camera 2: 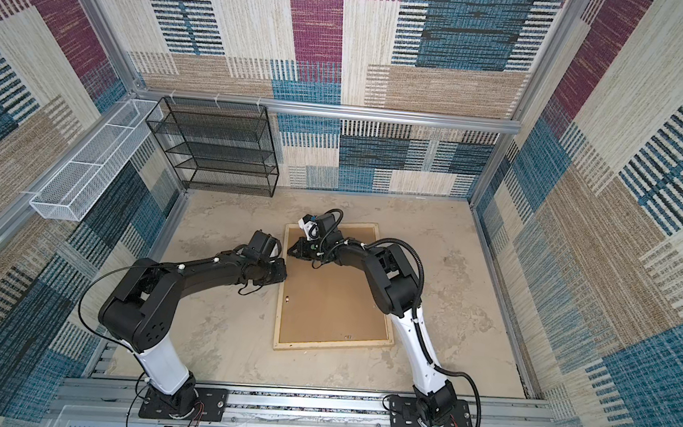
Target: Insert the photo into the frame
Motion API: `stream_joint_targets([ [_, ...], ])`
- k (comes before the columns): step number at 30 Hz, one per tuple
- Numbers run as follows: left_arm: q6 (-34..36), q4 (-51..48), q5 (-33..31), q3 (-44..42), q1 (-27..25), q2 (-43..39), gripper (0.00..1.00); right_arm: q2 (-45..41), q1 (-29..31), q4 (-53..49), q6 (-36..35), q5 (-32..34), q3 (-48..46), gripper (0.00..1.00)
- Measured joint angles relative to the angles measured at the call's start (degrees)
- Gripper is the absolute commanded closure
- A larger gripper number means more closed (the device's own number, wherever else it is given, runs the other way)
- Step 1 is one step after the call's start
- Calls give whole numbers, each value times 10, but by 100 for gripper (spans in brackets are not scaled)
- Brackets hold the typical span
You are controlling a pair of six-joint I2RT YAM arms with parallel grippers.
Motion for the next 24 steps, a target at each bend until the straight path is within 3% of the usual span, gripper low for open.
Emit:
stream_joint_targets([
  [15,0,13,18,3,0,6,92,-61,0,10,0,46,-79,92],
  [24,0,13,19,3,0,6,93,-64,0,-10,-7,61,-73,92],
])
